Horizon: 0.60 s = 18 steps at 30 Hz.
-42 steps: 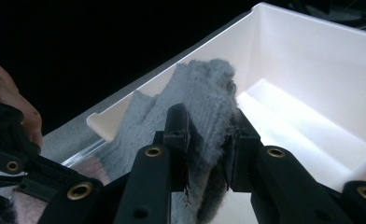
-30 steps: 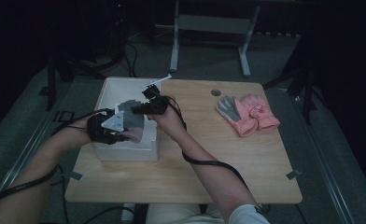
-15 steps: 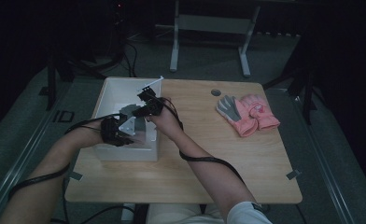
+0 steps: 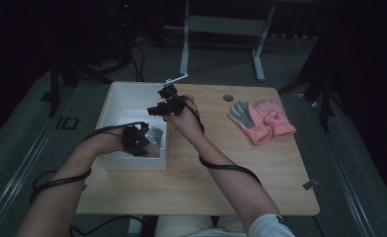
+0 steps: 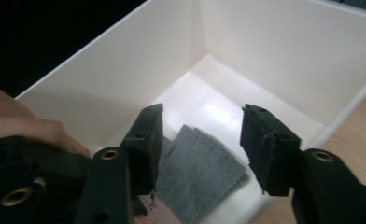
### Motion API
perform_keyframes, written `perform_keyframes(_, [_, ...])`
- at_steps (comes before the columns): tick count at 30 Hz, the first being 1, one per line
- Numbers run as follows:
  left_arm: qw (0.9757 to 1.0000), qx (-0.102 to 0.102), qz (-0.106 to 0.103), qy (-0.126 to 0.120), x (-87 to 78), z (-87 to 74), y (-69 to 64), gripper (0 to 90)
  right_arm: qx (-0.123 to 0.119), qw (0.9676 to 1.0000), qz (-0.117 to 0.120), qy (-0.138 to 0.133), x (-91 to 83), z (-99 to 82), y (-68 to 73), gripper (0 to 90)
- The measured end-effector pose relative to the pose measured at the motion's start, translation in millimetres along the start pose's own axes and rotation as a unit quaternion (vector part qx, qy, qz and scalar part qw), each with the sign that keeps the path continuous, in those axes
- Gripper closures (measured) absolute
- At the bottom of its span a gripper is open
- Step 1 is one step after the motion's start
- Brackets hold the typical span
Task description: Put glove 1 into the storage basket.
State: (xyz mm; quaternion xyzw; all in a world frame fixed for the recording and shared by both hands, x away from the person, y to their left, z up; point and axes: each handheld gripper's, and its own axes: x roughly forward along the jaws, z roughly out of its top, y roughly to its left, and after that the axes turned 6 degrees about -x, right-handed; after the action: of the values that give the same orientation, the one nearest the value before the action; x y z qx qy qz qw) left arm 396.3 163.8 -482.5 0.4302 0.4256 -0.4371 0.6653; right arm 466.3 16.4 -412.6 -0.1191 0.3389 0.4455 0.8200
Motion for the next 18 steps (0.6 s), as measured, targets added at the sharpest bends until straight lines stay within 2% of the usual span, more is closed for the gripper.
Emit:
perform_keyframes(2, [0.9999,-0.012,-0.002,-0.003,-4.0,-0.6,1.0,60.1,0.004,1.0000,-0.002,-0.006,-8.8,-1.6,-3.5,41.9])
perform_keyframes(3, [0.9996,-0.026,-0.003,-0.007,-5.4,-1.2,0.3,57.9,0.004,1.0000,-0.002,-0.007,-13.2,-2.8,-5.1,39.7])
perform_keyframes(5, [0.9993,-0.035,0.003,-0.012,-9.9,-3.0,1.0,54.0,0.009,0.9998,0.002,-0.017,-22.6,-6.6,-8.4,35.8])
perform_keyframes(7, [0.9985,-0.049,0.007,-0.021,-16.2,-5.4,0.8,53.0,0.011,0.9995,0.016,-0.023,-32.3,-11.4,-11.6,28.7])
perform_keyframes(10, [0.9966,-0.068,0.008,-0.046,-28.2,-9.2,0.3,52.8,-0.005,0.9988,0.027,-0.040,-50.4,-18.7,-13.0,24.6])
perform_keyframes(12, [0.9957,-0.074,0.009,-0.054,-34.1,-10.7,-0.5,52.8,-0.009,0.9981,0.035,-0.049,-61.4,-24.5,-14.5,20.9])
perform_keyframes(15, [0.9954,-0.079,0.018,-0.051,-38.6,-10.2,-1.4,53.0,-0.016,0.9974,0.044,-0.056,-75.1,-35.5,-16.7,18.8])
perform_keyframes(17, [0.9946,-0.085,0.014,-0.059,-44.6,-8.0,-2.5,53.1,-0.016,0.9971,0.046,-0.059,-78.7,-39.5,-18.0,18.6])
perform_keyframes(18, [0.9943,-0.086,0.019,-0.060,-50.8,-3.6,-3.8,53.1,-0.025,0.9968,0.048,-0.059,-85.8,-46.9,-19.5,17.5])
